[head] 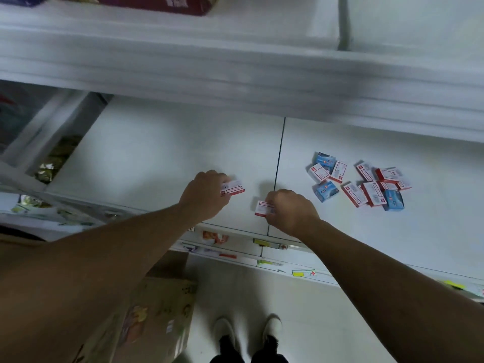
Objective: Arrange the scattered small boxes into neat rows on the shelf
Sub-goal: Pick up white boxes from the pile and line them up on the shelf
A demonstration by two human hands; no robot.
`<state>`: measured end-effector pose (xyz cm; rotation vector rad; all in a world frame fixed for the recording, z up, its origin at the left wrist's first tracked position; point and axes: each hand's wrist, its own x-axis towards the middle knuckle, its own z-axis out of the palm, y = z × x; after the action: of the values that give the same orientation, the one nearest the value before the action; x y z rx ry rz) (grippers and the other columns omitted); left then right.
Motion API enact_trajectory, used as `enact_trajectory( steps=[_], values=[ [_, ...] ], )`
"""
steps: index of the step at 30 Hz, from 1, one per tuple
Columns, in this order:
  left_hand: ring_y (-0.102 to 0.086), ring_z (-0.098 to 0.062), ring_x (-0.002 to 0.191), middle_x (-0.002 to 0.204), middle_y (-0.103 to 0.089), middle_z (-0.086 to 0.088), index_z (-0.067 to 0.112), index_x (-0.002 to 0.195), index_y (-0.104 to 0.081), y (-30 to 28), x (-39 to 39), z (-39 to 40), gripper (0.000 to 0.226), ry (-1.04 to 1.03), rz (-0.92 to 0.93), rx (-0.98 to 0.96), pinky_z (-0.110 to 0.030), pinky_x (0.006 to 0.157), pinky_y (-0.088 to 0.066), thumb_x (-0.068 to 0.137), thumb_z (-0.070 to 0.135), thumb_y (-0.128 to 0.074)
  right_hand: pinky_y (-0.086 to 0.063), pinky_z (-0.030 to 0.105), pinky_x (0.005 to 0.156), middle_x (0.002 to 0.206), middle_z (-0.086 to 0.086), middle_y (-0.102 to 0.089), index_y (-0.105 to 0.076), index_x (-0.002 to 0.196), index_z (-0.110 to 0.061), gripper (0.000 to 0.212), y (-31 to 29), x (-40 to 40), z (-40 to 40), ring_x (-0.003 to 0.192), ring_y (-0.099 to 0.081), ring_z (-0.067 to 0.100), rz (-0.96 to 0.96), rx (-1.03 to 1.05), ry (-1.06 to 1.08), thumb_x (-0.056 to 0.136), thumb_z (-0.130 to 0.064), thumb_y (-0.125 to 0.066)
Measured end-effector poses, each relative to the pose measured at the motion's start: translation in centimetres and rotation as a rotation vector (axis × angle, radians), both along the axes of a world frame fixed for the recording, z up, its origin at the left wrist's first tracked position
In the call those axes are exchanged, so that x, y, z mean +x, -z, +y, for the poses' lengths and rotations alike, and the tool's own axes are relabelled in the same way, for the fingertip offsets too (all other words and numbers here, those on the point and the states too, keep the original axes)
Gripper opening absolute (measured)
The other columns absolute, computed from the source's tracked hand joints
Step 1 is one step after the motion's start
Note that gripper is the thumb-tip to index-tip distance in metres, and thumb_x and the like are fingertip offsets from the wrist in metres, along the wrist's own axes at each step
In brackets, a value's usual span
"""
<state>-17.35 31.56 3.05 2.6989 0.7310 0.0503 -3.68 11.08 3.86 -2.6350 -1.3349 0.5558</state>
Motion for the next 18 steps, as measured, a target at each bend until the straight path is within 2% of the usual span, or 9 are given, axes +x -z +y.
enact_trajectory(
  steps=[6, 10, 18],
  values=[
    [-0.062, -0.025, 0.105, 0.117, -0.069, -0.005, 0.021, 0.139, -0.067, 0.4, 2.2, -0.8, 0.048, 0.011, 0.009, -0.003, -0.046, 0.087, -0.060, 0.093, 0.034, -0.074, -0.054, 0.035, 0.074, 0.103, 0.002, -0.064, -0.067, 0.109, -0.025, 0.022, 0.5, 0.5, -0.6, 0.091, -0.065, 0.027, -0.010, 0.008, -0.028, 0.089, -0.034, -0.069],
    [-0.060, -0.025, 0.106, 0.121, -0.068, -0.002, 0.023, 0.141, -0.066, 0.9, 4.2, -0.2, 0.047, 0.067, 0.005, -0.030, -0.044, 0.087, -0.059, 0.095, 0.030, -0.073, -0.057, 0.036, 0.075, 0.103, 0.002, -0.065, -0.068, 0.109, -0.026, 0.021, 0.8, 0.7, -0.2, 0.090, -0.065, 0.026, -0.009, 0.019, -0.010, 0.090, -0.034, -0.069],
    [-0.060, -0.024, 0.105, 0.115, -0.066, 0.003, 0.032, 0.126, -0.072, 3.6, 7.6, 2.1, 0.033, 0.175, 0.030, -0.086, -0.041, 0.083, -0.056, 0.093, 0.031, -0.074, -0.060, 0.043, 0.079, 0.107, 0.000, -0.065, -0.068, 0.116, -0.026, 0.027, 2.3, -0.5, 1.4, 0.102, -0.061, 0.024, -0.028, 0.060, 0.037, 0.090, -0.033, -0.069]
  ],
)
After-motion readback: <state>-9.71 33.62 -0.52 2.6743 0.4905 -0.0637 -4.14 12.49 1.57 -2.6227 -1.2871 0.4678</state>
